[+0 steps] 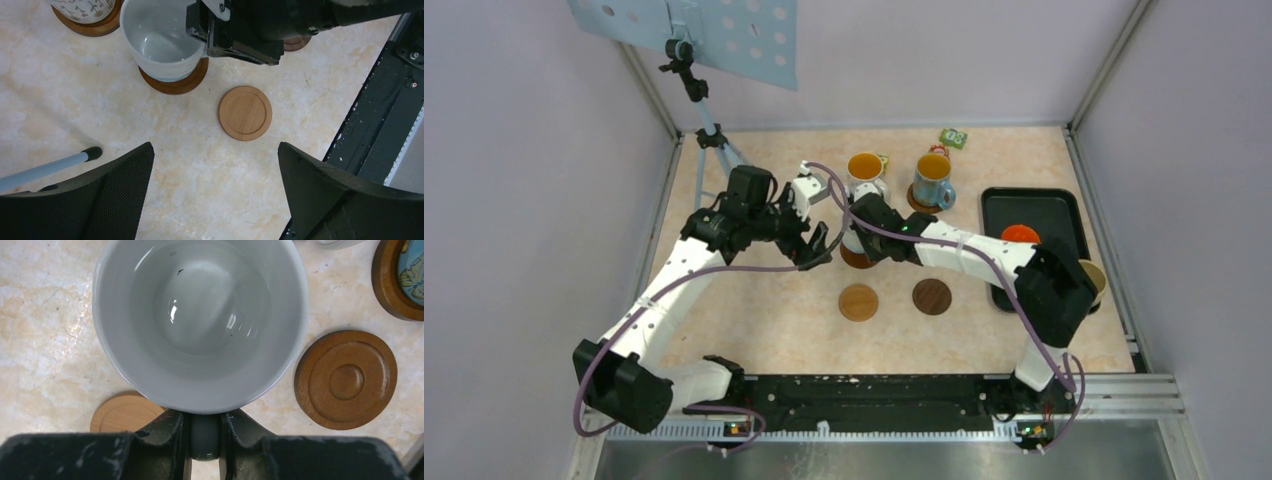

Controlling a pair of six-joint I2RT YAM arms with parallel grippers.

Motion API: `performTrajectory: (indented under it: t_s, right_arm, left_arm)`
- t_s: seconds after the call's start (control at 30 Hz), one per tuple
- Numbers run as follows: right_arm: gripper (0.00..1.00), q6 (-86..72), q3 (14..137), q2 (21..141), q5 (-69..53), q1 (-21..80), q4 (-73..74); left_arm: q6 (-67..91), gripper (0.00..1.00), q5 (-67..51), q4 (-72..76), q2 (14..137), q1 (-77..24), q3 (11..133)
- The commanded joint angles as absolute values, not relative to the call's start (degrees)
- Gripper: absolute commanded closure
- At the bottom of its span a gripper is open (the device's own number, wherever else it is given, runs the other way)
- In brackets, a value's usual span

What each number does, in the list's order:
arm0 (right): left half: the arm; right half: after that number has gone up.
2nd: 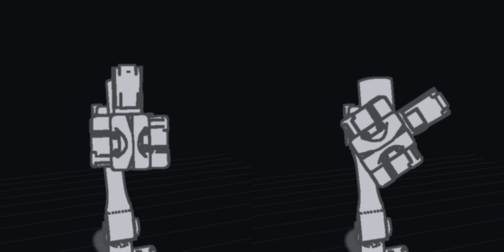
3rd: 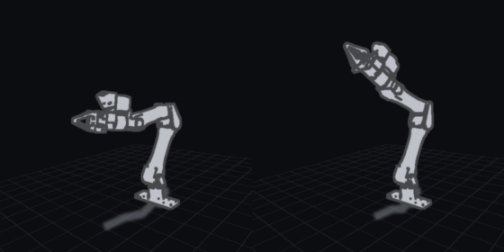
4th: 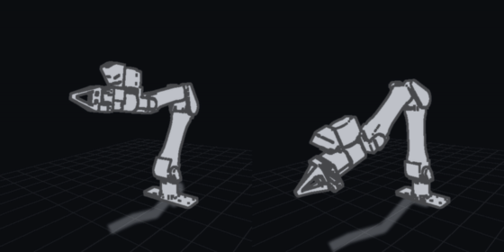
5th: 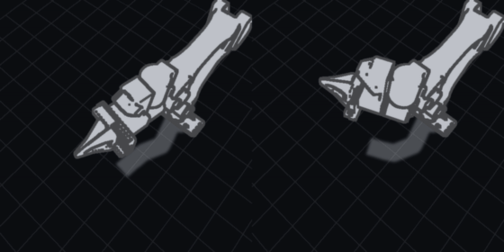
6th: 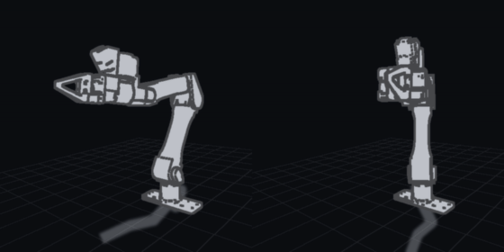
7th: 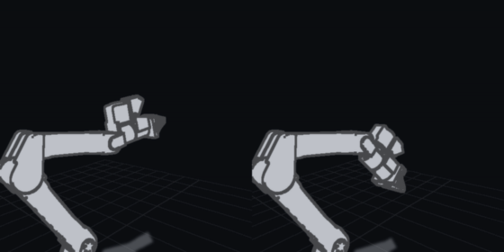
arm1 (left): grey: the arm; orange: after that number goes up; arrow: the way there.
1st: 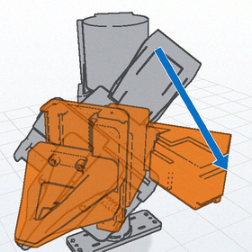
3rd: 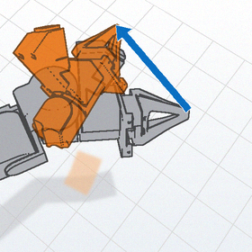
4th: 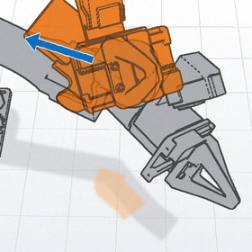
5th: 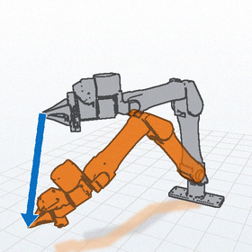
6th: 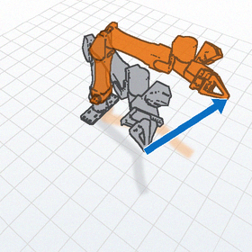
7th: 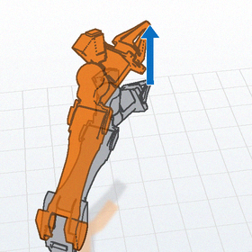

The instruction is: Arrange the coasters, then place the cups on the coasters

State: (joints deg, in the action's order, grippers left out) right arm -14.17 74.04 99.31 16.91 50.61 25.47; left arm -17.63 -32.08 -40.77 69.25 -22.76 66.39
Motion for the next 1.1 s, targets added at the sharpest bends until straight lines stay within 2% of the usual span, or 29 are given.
performTrajectory:
  t_s: [0.0, 1.07]
  right_arm:
    - [1.0, -16.4, 78.77, 100.26, 21.14, 51.97, 18.93]
    - [1.0, -18.7, 75.63, 103.06, 20.78, 51.96, 21.25]
  left_arm:
    - [-17.39, 0.01, -32.41, -40.08, 67.98, -22.36, 68.47]
    - [-18.81, 0.01, -31.77, -41.26, 67.45, -22.41, 69.72]
